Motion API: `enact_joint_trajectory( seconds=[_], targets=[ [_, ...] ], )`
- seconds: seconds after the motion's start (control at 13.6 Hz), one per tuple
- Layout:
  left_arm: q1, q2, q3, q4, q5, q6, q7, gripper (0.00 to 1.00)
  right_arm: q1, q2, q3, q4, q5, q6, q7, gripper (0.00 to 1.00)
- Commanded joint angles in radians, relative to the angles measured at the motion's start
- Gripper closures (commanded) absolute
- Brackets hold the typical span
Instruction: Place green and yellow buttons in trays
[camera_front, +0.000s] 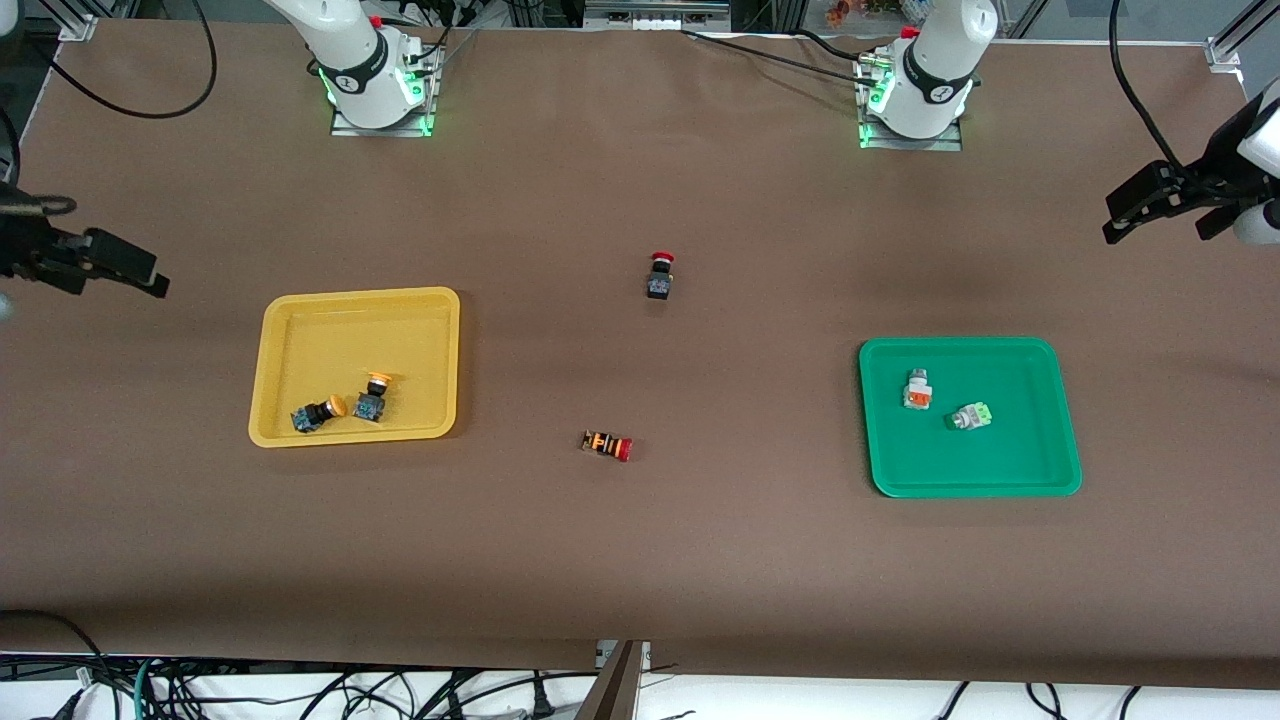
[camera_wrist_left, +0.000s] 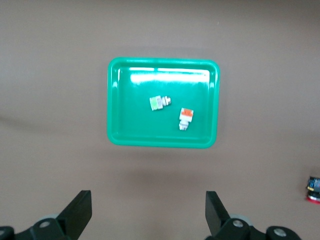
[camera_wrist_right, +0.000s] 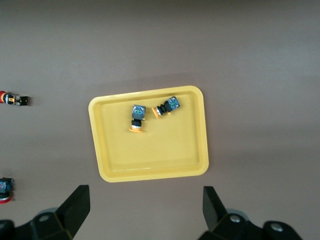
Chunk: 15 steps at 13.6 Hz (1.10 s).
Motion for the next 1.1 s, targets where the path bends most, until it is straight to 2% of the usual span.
enact_joint_trajectory(
  seconds=[0.0,1.03],
  targets=[
    [-0.004,0.048,0.007,0.023,-0.007,-0.010,-0.010,0.00,-0.044,-0.080,0.059,-0.088,-0.024,0.024,0.001,0.00],
    [-0.001,0.056,0.000,0.031,-0.010,-0.024,-0.005,0.00,-0.043,-0.027,0.057,-0.078,-0.049,0.020,0.003,0.00]
  ],
)
